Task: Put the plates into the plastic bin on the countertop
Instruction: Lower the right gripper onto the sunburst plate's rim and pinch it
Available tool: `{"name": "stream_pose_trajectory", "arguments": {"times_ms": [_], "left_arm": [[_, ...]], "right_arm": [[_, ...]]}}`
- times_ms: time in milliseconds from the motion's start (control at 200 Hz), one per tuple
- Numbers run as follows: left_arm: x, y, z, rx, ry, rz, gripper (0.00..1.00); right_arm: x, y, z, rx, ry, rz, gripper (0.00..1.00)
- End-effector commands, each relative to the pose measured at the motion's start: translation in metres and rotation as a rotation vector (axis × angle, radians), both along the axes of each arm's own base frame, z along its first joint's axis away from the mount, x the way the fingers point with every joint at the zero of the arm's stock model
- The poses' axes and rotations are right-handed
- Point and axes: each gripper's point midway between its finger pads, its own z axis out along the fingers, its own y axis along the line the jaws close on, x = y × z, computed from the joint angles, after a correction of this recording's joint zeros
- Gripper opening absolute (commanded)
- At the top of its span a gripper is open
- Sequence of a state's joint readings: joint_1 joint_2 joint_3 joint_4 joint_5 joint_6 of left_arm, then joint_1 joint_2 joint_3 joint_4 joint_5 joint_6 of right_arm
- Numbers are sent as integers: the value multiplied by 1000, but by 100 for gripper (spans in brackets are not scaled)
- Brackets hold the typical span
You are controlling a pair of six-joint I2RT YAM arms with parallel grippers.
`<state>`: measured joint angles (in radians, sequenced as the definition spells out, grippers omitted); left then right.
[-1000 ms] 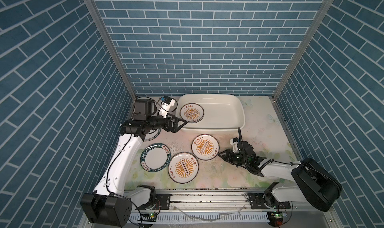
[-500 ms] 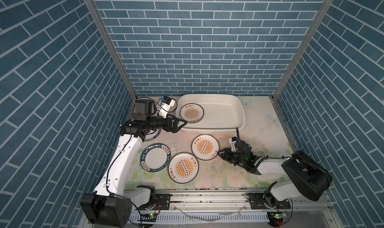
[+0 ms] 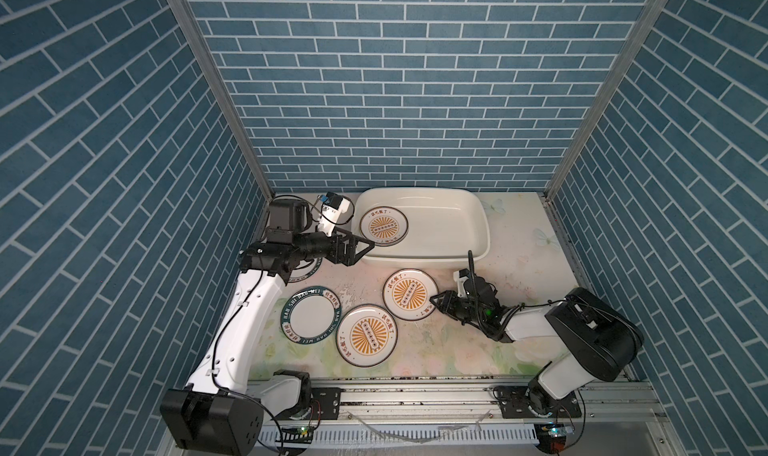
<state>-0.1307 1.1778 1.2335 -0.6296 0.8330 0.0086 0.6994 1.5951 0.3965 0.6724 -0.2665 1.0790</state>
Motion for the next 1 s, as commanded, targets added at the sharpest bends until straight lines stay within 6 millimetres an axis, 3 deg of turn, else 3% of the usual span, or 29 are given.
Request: {"name": "stream_pose_trajectory", "arguments": {"times_ms": [0, 995], "left_arm": [[-4, -3, 6, -17, -18, -12, 100], [-8, -4, 10, -39, -24, -13, 100]], "right_arm": [[-1, -2, -14, -21, 56, -28, 34], [-4, -8, -34, -77, 106, -45, 20]]}}
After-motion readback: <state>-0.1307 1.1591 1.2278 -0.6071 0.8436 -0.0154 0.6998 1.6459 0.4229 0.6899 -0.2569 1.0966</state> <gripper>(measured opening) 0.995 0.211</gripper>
